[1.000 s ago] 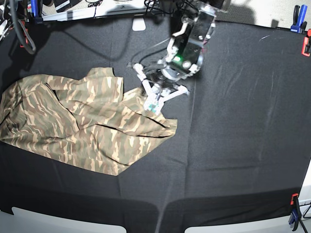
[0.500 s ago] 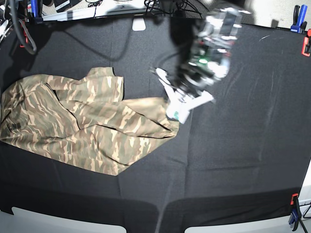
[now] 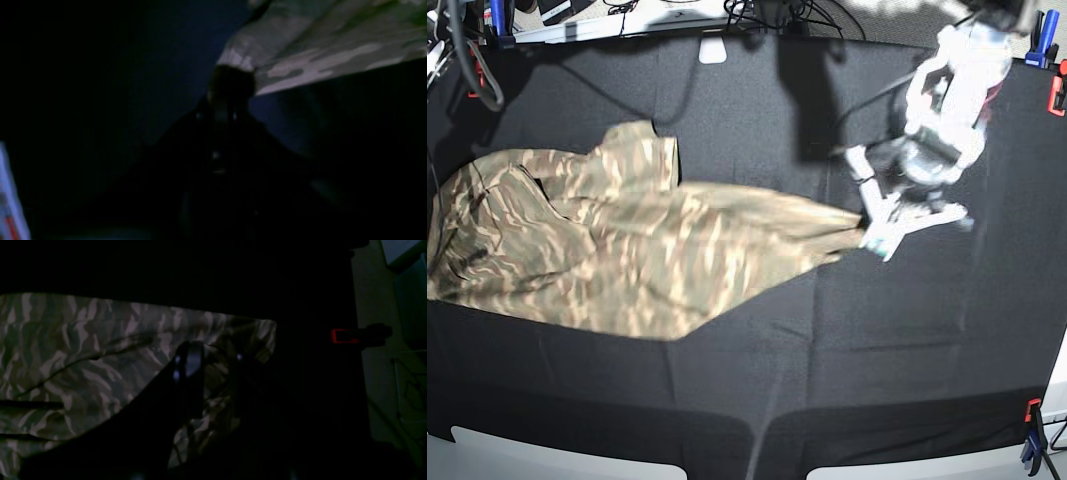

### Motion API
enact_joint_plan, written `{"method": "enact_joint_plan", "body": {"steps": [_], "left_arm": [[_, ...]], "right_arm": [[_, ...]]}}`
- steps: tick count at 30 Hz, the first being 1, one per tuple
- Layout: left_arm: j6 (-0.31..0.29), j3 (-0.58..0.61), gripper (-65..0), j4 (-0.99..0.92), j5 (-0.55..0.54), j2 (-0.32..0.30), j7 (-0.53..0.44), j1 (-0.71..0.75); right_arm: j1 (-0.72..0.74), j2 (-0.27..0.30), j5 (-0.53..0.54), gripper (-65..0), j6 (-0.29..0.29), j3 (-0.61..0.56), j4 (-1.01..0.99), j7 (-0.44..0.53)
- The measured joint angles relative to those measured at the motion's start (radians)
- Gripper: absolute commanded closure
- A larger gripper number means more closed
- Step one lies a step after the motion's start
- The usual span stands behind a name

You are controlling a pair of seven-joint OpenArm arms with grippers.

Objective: Layout the t-shirt on the table in an organized manner, then fold the t-shirt properly
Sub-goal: 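Pull the grasped edge with the left gripper away from the right gripper, then drag the shirt edge further with the left gripper, stretching the shirt flat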

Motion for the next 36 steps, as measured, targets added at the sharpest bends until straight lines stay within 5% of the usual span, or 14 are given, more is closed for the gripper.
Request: {"method": "enact_joint_plan", "body": {"steps": [9, 13, 17, 21, 23, 28, 30, 31, 33, 35, 36], "left_arm": [[0.154, -0.001, 0.0, 0.002, 0.309, -0.183, 0.072, 0.057], [0.208, 0.001, 0.0, 0.002, 0.366, -0.244, 0.103, 0.090], [0.229, -0.001, 0.0, 0.003, 0.280, -0.255, 0.090, 0.106], [0.220, 0.001, 0.0, 0.004, 0.150, -0.212, -0.033, 0.114], [0.169, 0.000, 0.0, 0.005, 0.109, -0.193, -0.109, 0.111], [-0.293, 0.001, 0.0, 0.006, -0.119, -0.177, -0.222, 0.112], [-0.347, 0.002, 0.0, 0.007, -0.216, -0.175, -0.238, 0.112], [-0.345, 0.002, 0.0, 0.007, -0.237, -0.173, -0.238, 0.111], [-0.275, 0.002, -14.2, 0.007, -0.253, -0.175, -0.234, 0.111], [-0.102, 0.001, -26.3, 0.007, -0.264, -0.176, -0.234, 0.111], [-0.023, 0.000, -26.9, 0.007, -0.250, -0.175, -0.230, 0.106]], "right_arm": [[0.000, 0.000, -0.001, -12.1, 0.000, 0.000, 0.000, 0.000], [0.000, 0.000, -0.001, -12.1, 0.000, 0.000, 0.000, -0.001], [0.000, 0.000, 0.001, -12.1, 0.000, 0.000, 0.000, 0.000], [0.000, 0.000, 0.053, -12.1, 0.000, 0.000, 0.000, -0.007], [0.000, 0.000, 0.070, -12.1, 0.000, 0.000, 0.000, -0.012], [0.000, 0.000, 0.075, -12.1, 0.000, 0.000, 0.000, -0.023], [0.000, 0.000, 0.074, -12.1, 0.000, 0.000, 0.000, -0.023], [0.000, 0.000, 0.075, -12.1, 0.000, 0.000, 0.000, -0.023], [0.000, 0.000, 0.074, -12.1, 0.000, 0.000, 0.000, -0.023], [0.000, 0.000, 0.074, -12.1, 0.000, 0.000, 0.000, -0.023], [0.000, 0.000, 0.074, -12.1, 0.000, 0.000, 0.000, -0.022]]}}
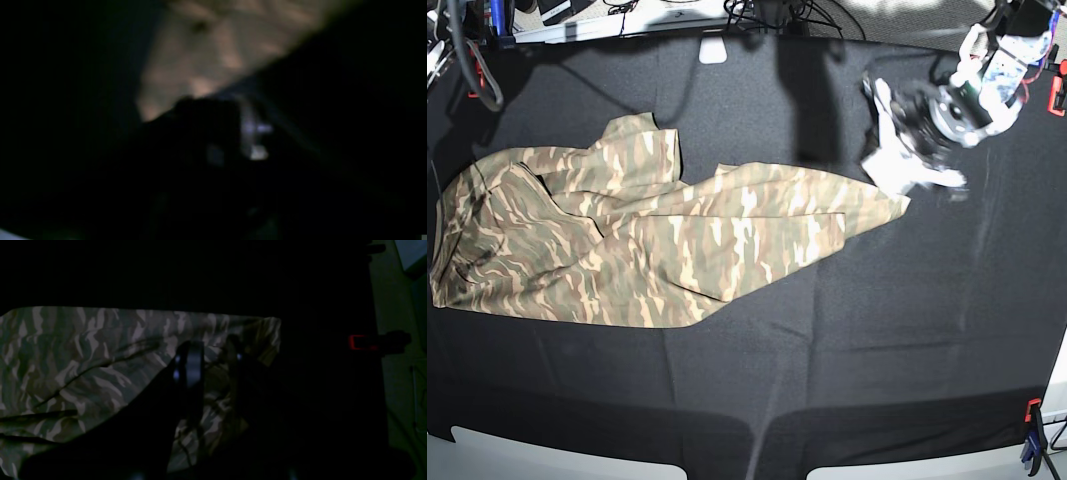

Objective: Layout the t-shirt on the table in an organized manner, then fold the t-shirt properly
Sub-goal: 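Drag the shirt edge further with the left gripper, stretching the shirt flat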

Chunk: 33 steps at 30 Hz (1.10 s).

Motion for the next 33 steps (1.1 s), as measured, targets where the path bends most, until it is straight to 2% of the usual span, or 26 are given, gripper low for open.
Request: {"method": "enact_joint_plan", "body": {"steps": [1, 3, 8, 11, 14, 18, 21, 23, 27, 29, 33], "left_arm": [[0.068, -0.002, -26.7, 0.000, 0.023, 0.000, 0.027, -0.010], [0.146, -0.028, -26.6, 0.000, 0.029, 0.011, 0.072, -0.031], [0.145, -0.172, -23.7, 0.000, -0.151, 0.094, 0.074, -0.040], [0.111, -0.261, -20.0, 0.000, -0.247, 0.154, 0.070, -0.039], [0.071, -0.338, -20.0, -0.023, -0.333, 0.197, 0.066, -0.039], [0.009, -0.407, -20.0, -0.153, -0.426, 0.237, 0.071, -0.041], [-0.014, -0.431, -20.0, -0.293, -0.499, 0.264, 0.074, -0.045], [-0.057, -0.449, -20.1, -0.360, -0.587, 0.279, 0.060, -0.046], [-0.173, -0.494, -20.2, -0.410, -0.716, 0.319, 0.129, -0.060], [-0.207, -0.498, -20.2, -0.414, -0.734, 0.353, 0.124, -0.051], [-0.204, -0.497, -20.2, -0.414, -0.732, 0.386, 0.111, -0.052]], "right_arm": [[0.000, 0.000, 0.001, -12.1, 0.000, 0.000, 0.000, 0.000], [0.000, 0.000, -0.002, -12.1, 0.000, 0.000, 0.000, 0.000], [0.000, -0.002, 0.001, -12.1, 0.001, 0.000, 0.000, 0.000], [0.000, -0.002, 0.000, -12.1, 0.002, 0.000, 0.000, -0.001], [0.000, -0.002, 0.000, -12.1, 0.002, 0.000, 0.000, -0.001], [0.000, -0.002, 0.000, -12.1, 0.002, 0.000, 0.000, -0.001], [0.000, -0.002, 0.000, -12.1, 0.002, 0.000, 0.000, -0.001], [0.000, -0.002, 0.000, -12.1, 0.002, 0.000, 0.000, -0.001], [0.000, -0.002, 0.000, -12.1, 0.002, 0.000, 0.000, -0.001], [0.000, -0.002, 0.001, -12.1, 0.002, 0.000, 0.000, 0.000], [0.000, -0.002, -0.003, -12.1, 0.002, 0.000, 0.000, -0.002]]}}
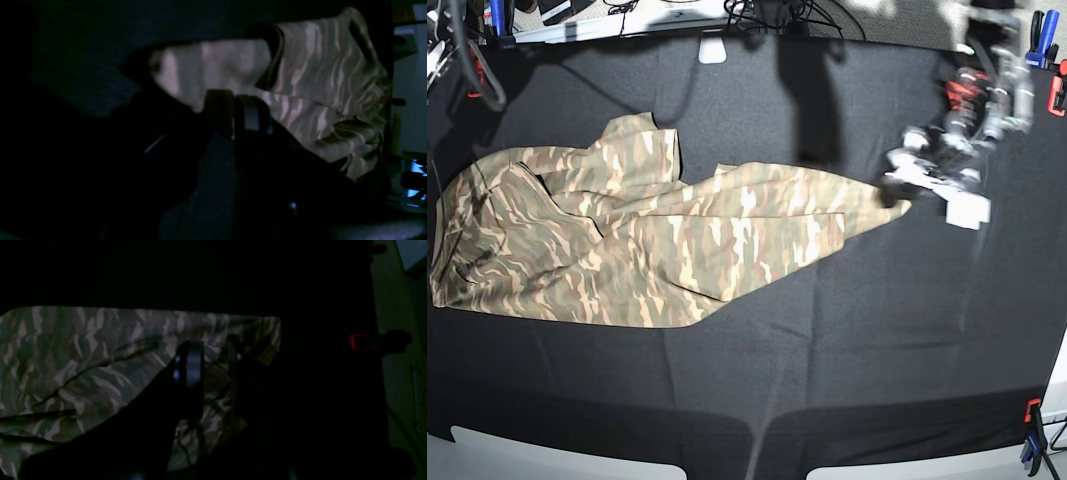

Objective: Layout the t-shirt on the table in an organized manner, then fold the t-shirt properly
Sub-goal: 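Drag the shirt edge further with the left gripper, stretching the shirt flat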

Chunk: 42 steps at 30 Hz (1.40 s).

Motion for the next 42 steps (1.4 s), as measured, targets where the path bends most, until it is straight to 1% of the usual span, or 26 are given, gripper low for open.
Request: {"method": "enact_joint_plan", "body": {"steps": [3, 7, 10, 12, 15, 16, 17, 18, 19, 20, 22, 27, 31, 33, 36, 39, 42], "left_arm": [[0.000, 0.000, -20.2, -0.001, 0.038, 0.002, -0.042, -0.002], [0.004, 0.000, -20.2, -0.002, 0.046, 0.002, -0.049, -0.016], [0.003, 0.000, -20.2, -0.003, 0.049, 0.002, -0.074, -0.034], [0.004, 0.000, -20.2, -0.003, 0.080, 0.002, -0.075, -0.043], [0.004, 0.000, -20.1, -0.003, 0.087, 0.002, -0.074, -0.042], [0.004, 0.000, -19.2, -0.003, 0.088, 0.002, -0.074, -0.040], [0.003, 0.000, -15.9, -0.003, 0.108, 0.004, -0.072, -0.040], [0.003, 0.000, -10.0, -0.003, 0.126, 0.005, -0.072, -0.040], [0.004, 0.000, -1.7, -0.003, 0.147, 0.005, -0.084, -0.040], [0.003, 0.000, 0.0, -0.003, 0.161, 0.005, -0.103, -0.040], [0.003, 0.000, 0.0, -0.003, 0.174, 0.005, -0.121, -0.040], [0.003, 0.000, 0.0, -0.003, 0.189, 0.005, -0.116, -0.041], [0.003, 0.000, 0.0, -0.003, 0.192, 0.004, -0.047, -0.041], [0.003, 0.001, 0.0, -0.003, 0.200, -0.002, -0.043, -0.040], [-0.001, 0.004, 0.0, 0.001, 0.204, -0.032, -0.041, -0.039], [-0.005, 0.004, 0.0, 0.018, 0.204, -0.077, -0.040, -0.039], [-0.008, -0.016, 0.0, 0.030, 0.235, -0.105, -0.039, -0.039]], "right_arm": [[0.000, 0.000, 0.003, -12.1, 0.000, 0.000, 0.000, 0.001], [0.000, 0.000, 0.003, -12.1, 0.000, 0.000, 0.000, 0.001], [0.000, 0.000, 0.000, -12.1, 0.000, 0.000, 0.000, 0.001], [0.000, 0.000, 0.000, -12.1, 0.000, 0.000, 0.000, 0.001], [0.000, 0.000, 0.000, -12.1, 0.000, 0.000, 0.000, 0.001], [0.000, 0.000, 0.000, -12.1, 0.000, 0.000, 0.000, 0.001], [0.000, 0.000, 0.000, -12.1, 0.000, 0.000, 0.000, 0.001], [0.000, 0.000, 0.000, -12.1, 0.000, 0.000, 0.000, 0.001], [0.000, 0.000, 0.000, -12.1, 0.000, 0.000, 0.000, 0.001], [0.000, 0.000, 0.000, -12.1, 0.000, 0.000, 0.000, 0.001], [0.000, 0.000, 0.000, -12.1, 0.000, 0.000, 0.000, 0.001], [0.000, 0.000, 0.000, -12.1, 0.000, 0.000, 0.000, 0.001], [0.000, 0.000, 0.000, -12.1, 0.000, 0.000, 0.000, 0.001], [0.000, 0.000, 0.001, -12.1, 0.000, 0.000, 0.000, 0.001], [0.000, 0.000, 0.000, -12.1, 0.000, 0.000, 0.000, 0.001], [0.000, 0.000, 0.000, -12.1, 0.000, 0.000, 0.000, 0.001], [0.000, 0.000, 0.000, -12.1, 0.000, 0.000, 0.000, 0.001]]}}
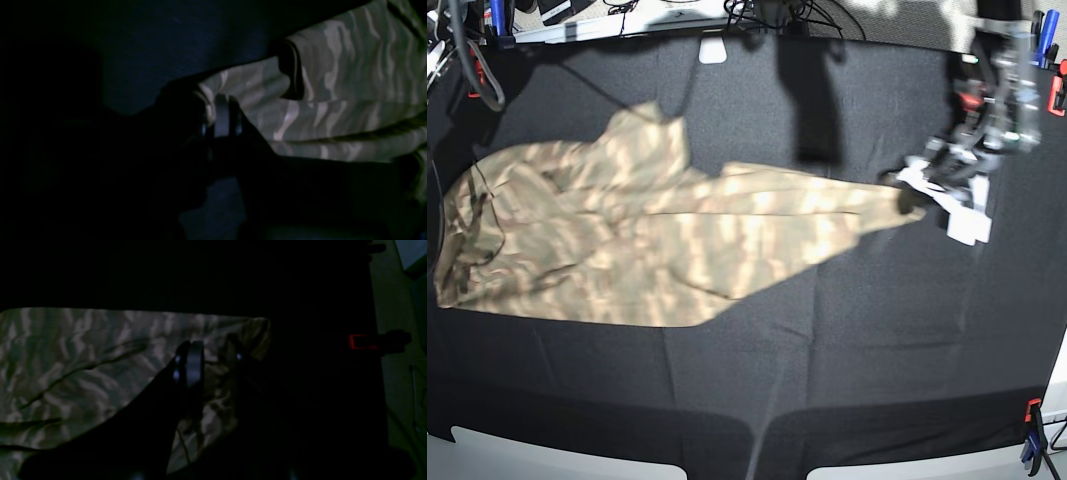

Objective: Layout the t-shirt on the table in an organized manner, then fold the t-shirt properly
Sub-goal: 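Drag the shirt edge further with the left gripper, stretching the shirt flat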

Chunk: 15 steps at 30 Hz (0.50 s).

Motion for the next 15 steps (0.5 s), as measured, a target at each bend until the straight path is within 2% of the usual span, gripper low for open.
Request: {"method": "enact_joint_plan", "body": {"steps": [3, 6, 13, 15], "left_arm": [[0.026, -0.054, 0.0, 0.003, 0.010, -0.010, 0.034, 0.000], [0.025, -0.116, 0.0, 0.005, 0.010, -0.032, 0.085, 0.015], [0.018, -0.242, 0.0, 0.005, 0.011, -0.123, 0.088, 0.156], [0.016, -0.259, 0.0, 0.008, -0.020, -0.139, 0.080, 0.198]], "right_arm": [[0.000, 0.000, 0.001, -12.1, 0.000, 0.000, 0.000, 0.000], [0.000, 0.000, 0.000, -12.1, 0.000, 0.000, 0.000, 0.000], [0.000, 0.000, 0.002, -12.1, 0.000, 0.000, 0.000, 0.000], [0.000, 0.000, 0.000, -12.1, 0.000, 0.000, 0.000, 0.000]]}}
